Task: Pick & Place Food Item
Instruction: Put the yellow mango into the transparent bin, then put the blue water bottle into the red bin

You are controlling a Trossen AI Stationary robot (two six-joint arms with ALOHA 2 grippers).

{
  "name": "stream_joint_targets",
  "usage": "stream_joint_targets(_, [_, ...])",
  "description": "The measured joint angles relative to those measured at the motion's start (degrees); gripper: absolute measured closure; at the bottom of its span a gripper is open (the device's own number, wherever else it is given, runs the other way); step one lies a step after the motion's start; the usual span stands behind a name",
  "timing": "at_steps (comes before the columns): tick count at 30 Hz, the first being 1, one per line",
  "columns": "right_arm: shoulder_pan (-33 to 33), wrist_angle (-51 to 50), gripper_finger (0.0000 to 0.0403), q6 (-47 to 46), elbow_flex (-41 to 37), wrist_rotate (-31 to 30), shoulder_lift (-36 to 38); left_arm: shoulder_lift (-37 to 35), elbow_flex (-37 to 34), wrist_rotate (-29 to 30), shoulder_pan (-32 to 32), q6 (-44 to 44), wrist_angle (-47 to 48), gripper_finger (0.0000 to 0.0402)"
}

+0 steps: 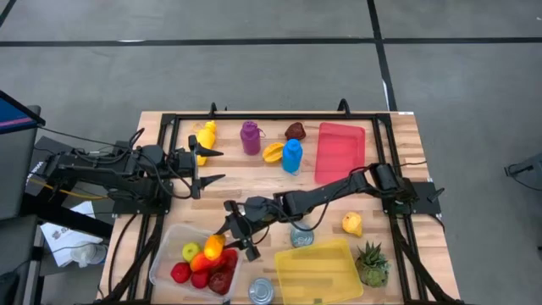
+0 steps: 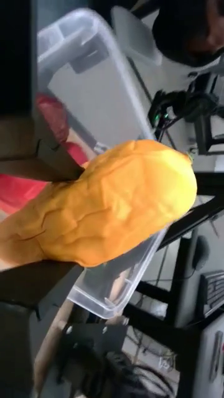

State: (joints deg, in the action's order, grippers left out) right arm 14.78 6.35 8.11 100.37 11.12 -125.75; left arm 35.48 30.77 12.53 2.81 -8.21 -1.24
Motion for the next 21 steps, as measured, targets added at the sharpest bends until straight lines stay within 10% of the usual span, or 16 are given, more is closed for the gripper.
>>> stream_joint_targets(9, [0.65, -1.87, 0.0027, -0.68, -0.33, -0.52, 0.2, 0.0, 0.01, -0.04, 0.0, 0.07, 0.03, 0.01])
stream_joint_targets(21, [5.73, -11.3, 0.0083, 3.73, -0.24, -16.4, 7.99, 0.0, 0.0, -0.17, 0.04, 0.12, -0.01, 0.01])
